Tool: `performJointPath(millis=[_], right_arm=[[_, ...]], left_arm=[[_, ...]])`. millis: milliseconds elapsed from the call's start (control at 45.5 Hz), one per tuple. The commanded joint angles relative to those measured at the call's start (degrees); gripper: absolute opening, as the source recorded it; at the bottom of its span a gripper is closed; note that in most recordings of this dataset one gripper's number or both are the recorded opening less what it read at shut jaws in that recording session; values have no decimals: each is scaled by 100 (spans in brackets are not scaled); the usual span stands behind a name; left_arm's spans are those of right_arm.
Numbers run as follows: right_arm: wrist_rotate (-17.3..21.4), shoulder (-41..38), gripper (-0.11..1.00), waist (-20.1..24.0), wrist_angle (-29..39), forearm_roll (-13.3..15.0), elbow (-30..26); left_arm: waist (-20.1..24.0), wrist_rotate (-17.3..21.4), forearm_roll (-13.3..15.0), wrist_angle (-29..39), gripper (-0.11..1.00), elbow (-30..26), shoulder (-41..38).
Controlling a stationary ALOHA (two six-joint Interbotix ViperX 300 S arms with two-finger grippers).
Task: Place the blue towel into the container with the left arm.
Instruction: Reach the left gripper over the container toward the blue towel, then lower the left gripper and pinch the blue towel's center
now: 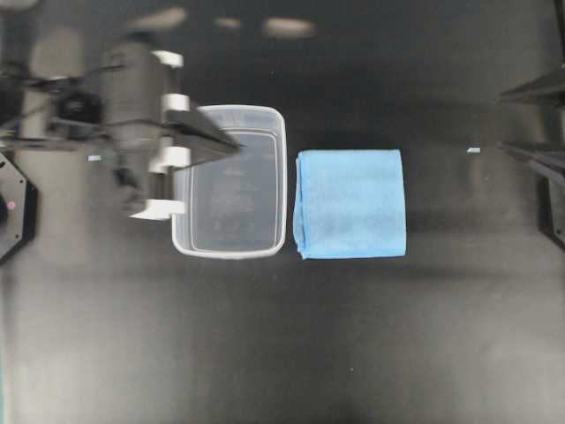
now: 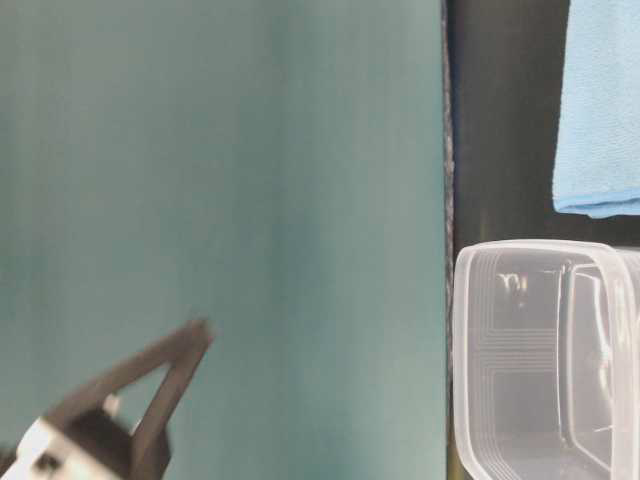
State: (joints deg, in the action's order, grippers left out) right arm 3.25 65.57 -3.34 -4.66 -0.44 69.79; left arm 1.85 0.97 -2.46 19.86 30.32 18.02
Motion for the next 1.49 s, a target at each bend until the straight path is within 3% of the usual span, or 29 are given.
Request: performJointPath(millis=[0, 132, 351, 439, 791, 1252, 1362, 1472], right_arm=[[97, 88, 75, -18, 97, -18, -44], [114, 167, 78, -26, 229, -18, -53], [114, 193, 77, -18, 202, -26, -53], [79, 211, 77, -18, 185, -18, -62], [62, 246, 76, -18, 97, -18, -70], [62, 299, 76, -18, 70, -18, -88], [70, 299, 76, -26, 70, -26, -88], [70, 308, 76, -26, 70, -18, -88]], left_arm=[[35, -9, -18, 290, 3, -633, -448], [53, -9, -18, 633, 18, -1266, -1116], [0, 9, -18, 1406, 80, -2408, -2329], [-9, 9, -18, 1679, 91, -2813, -2804], [-35, 97, -18, 1828, 89, -3718, -4438], [-70, 88, -18, 1600, 87, -3771, -5203], [-79, 88, -18, 1591, 80, -3753, -5194], [-132, 97, -18, 1608, 56, -3779, -5177]])
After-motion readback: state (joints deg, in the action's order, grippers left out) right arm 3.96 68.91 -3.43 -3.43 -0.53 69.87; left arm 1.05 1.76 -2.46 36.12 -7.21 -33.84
